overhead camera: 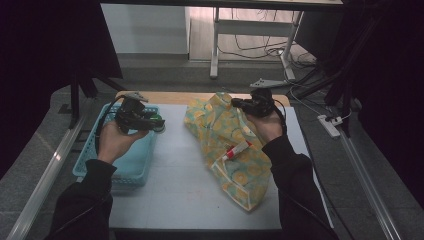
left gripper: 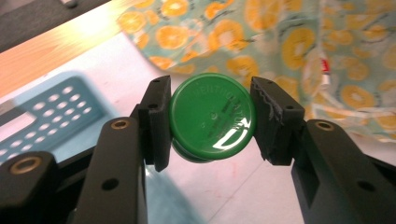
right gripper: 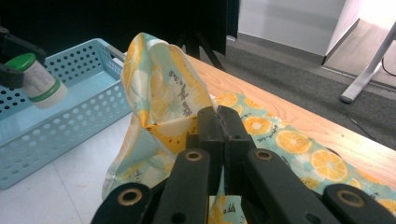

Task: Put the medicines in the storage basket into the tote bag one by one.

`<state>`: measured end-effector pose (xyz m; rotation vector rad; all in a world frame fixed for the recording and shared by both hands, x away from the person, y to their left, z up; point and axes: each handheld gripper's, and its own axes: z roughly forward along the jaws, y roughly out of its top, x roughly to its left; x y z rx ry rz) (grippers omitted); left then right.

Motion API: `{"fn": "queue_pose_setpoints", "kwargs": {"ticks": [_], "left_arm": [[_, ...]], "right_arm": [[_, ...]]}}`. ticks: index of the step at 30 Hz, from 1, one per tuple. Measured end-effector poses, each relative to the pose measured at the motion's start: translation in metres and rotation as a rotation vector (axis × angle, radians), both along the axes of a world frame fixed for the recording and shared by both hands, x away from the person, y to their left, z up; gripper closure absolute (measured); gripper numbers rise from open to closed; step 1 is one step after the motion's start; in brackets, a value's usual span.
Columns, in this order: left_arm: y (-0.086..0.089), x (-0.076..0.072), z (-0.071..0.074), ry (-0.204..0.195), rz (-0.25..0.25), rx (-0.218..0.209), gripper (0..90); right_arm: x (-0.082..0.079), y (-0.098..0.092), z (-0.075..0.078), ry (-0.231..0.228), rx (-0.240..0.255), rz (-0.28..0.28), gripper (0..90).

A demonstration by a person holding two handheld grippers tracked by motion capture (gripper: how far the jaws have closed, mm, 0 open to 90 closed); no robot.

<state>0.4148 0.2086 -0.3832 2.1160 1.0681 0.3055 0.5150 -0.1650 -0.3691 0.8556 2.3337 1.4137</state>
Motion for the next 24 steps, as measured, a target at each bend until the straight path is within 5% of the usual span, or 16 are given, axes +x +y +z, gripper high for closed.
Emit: {"fn": "queue_pose_setpoints", "kwargs": {"ticks": [10, 24], "left_arm": [[-0.047, -0.001, 0.003, -0.016, -0.120, -0.023, 52.4], [-0.120, 0.022, -0.005, -0.012, -0.235, -0.052, 52.3]], "right_arm": [[0.000, 0.000, -0.001, 0.003, 0.000, 0.000, 89.6], [0.002, 0.000, 0.001, 0.003, -0.001, -0.002, 89.6]]}}
